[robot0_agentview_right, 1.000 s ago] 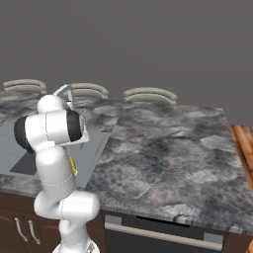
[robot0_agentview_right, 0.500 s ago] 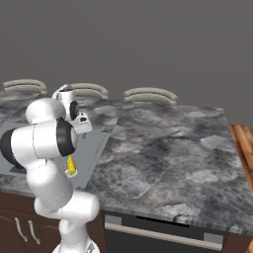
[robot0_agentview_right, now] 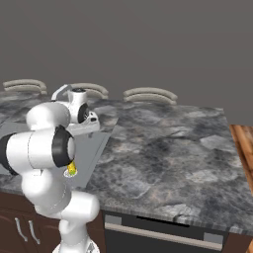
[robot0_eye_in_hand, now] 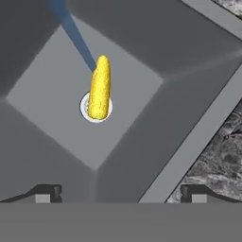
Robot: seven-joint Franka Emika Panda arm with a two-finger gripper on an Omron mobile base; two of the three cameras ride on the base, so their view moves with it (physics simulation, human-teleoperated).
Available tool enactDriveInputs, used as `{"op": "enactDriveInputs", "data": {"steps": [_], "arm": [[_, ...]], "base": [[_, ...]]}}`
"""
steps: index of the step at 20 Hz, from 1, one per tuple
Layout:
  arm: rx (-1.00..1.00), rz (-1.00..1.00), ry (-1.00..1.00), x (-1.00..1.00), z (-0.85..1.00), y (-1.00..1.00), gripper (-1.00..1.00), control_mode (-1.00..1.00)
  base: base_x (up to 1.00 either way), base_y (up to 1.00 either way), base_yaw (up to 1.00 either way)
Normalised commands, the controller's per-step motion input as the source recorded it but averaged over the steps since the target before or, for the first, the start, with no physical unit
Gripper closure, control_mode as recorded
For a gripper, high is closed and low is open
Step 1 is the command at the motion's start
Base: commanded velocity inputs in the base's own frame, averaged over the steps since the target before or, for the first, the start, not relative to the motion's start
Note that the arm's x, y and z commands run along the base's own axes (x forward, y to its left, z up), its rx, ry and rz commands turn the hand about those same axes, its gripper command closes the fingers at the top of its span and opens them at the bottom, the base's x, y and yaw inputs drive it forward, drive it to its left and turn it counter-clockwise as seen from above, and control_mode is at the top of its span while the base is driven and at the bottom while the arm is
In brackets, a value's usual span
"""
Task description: Turn on the sink faucet. Then move the corn from the counter to the sink. Turn off the sink. Move the vegetable from the sink to the pot next to the stove. Finally move the pot to the rear center burner.
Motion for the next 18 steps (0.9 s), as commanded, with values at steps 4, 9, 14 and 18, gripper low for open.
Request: {"op": "enactDriveInputs", "data": {"steps": [4, 9, 14, 18], "arm": [[0.16, 0.20, -0.22, -0.10, 0.39, -0.08, -1.00, -1.00], [0.22, 0.22, -0.22, 0.00, 0.22, 0.00, -1.00, -1.00], [0.24, 0.21, -0.17, -0.05, 0.01, 0.00, -1.00, -1.00], [0.21, 0.16, -0.07, -0.03, 0.03, 0.01, -1.00, -1.00]], "base": [[0.00, 0.00, 0.00], [0.00, 0.00, 0.00], [0.00, 0.00, 0.00], [0.00, 0.00, 0.00]]}}
